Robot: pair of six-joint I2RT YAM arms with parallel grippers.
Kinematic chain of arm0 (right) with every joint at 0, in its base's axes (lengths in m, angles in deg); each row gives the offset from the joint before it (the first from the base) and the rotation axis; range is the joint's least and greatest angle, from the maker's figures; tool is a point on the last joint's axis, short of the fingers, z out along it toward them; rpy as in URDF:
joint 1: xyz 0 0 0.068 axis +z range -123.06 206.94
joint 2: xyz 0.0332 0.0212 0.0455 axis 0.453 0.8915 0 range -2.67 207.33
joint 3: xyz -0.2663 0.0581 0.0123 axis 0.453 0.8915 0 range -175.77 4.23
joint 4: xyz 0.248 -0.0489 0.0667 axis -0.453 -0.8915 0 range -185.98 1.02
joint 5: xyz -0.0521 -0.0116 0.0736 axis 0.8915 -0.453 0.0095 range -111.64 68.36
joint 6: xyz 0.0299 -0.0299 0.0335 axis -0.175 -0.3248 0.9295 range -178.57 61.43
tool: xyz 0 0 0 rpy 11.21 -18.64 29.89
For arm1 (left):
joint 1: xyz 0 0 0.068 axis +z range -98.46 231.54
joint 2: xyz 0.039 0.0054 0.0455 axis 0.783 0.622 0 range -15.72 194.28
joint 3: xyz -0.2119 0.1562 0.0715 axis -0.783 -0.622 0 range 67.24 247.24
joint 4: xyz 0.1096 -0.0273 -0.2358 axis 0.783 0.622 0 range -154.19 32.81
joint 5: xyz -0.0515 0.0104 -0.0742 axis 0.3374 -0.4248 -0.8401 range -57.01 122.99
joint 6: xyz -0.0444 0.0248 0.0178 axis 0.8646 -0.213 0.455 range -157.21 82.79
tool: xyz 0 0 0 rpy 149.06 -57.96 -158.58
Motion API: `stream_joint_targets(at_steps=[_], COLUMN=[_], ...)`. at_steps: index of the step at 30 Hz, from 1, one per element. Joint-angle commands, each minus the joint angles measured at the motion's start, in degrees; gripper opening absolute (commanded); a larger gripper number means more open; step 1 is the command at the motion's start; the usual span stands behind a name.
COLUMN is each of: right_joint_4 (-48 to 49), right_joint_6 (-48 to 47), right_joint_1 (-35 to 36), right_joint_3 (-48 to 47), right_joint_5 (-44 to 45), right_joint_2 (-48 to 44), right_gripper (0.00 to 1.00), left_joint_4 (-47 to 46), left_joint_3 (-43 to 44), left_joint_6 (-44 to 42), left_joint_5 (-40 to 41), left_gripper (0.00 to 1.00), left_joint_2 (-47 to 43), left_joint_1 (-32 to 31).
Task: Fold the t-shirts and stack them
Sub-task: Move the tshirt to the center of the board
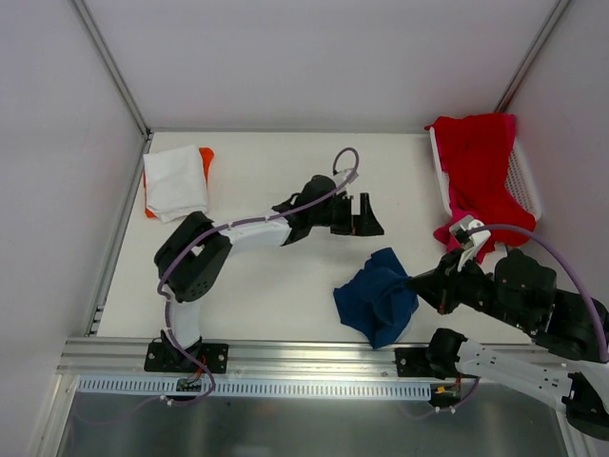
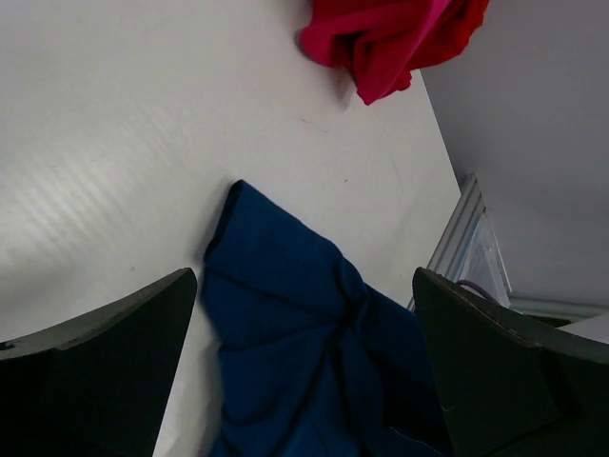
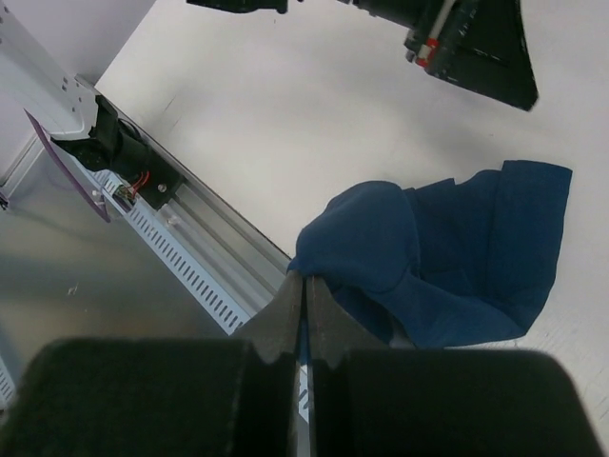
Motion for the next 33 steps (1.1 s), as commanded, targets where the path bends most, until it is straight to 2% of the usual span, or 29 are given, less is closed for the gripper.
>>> stream_joint_targets(at_steps=[1, 6, 15, 25, 33], right_joint_4=[-1.3, -2.9, -4.2, -4.1, -4.6], right_joint_6=[0.9, 1.1, 2.1, 3.1, 4.0], right_joint_1=[-0.1, -0.1, -0.1, 0.0, -0.1], right_joint_3=[0.7, 0.5, 1.1, 1.6, 2.5], right_joint_5=[-0.3, 2.2, 5.0, 5.8, 6.2], right_joint_2=[-1.8, -2.8, -2.9, -3.6, -5.1], right_gripper=[0.00, 0.00, 0.00, 0.00, 0.00], left_joint_4=[-3.9, -6.3, -1.1, -3.9, -6.3], left_joint_3=[5.6, 3.1, -4.0, -4.5, -2.1], left_joint_6=[1.5, 3.3, 2.0, 3.3, 4.1], left_joint_5=[0.2, 3.1, 14.5, 15.2, 14.4], left_gripper=[0.99, 0.98, 0.95, 0.89, 0.78], left_joint_2=[4.3, 5.7, 0.1, 3.1, 6.9], left_joint_1=[-3.5, -4.6, -5.9, -8.5, -9.6])
